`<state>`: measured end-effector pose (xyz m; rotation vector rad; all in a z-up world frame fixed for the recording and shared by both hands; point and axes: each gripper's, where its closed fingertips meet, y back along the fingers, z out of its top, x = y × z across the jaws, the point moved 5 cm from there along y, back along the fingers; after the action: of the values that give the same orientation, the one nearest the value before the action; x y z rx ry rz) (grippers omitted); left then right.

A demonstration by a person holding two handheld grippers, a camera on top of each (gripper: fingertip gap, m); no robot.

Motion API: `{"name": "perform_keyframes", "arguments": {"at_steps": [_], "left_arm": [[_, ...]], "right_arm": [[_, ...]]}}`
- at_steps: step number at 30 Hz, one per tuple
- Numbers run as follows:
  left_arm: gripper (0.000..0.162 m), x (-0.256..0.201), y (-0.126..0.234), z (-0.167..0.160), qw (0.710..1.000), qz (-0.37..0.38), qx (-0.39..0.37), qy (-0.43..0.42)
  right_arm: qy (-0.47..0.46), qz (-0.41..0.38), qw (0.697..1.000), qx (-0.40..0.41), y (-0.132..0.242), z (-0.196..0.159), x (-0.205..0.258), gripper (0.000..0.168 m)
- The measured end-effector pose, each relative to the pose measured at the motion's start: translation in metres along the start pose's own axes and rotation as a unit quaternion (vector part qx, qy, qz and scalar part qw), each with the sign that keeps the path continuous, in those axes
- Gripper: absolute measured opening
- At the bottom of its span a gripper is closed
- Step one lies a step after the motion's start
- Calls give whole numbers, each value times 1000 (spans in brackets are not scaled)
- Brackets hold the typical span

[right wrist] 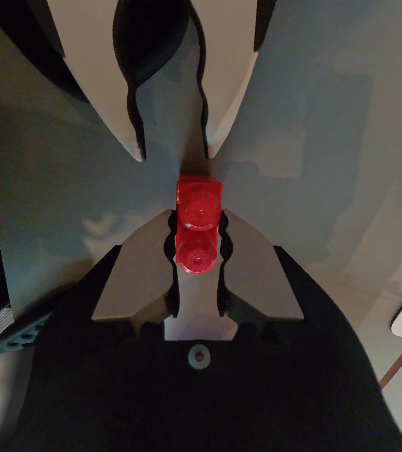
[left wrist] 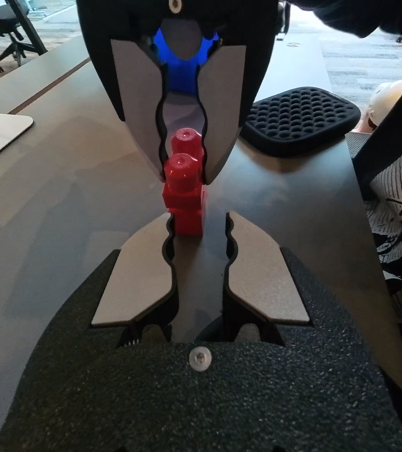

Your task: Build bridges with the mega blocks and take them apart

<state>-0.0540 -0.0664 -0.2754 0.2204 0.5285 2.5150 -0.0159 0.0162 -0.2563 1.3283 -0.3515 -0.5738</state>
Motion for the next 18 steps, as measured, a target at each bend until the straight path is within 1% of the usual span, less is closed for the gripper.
{"name": "perform_keyframes", "arguments": {"at_steps": [7, 18], "left_arm": [[38, 0, 0, 0, 1000, 0, -4, 3], [37, 0, -1, 0, 1000, 2, 0, -2]], "right_arm": [[-8, 10, 1000, 15, -2, 1, 0, 33], [-20, 18, 1000, 4, -5, -2, 1, 33]]}}
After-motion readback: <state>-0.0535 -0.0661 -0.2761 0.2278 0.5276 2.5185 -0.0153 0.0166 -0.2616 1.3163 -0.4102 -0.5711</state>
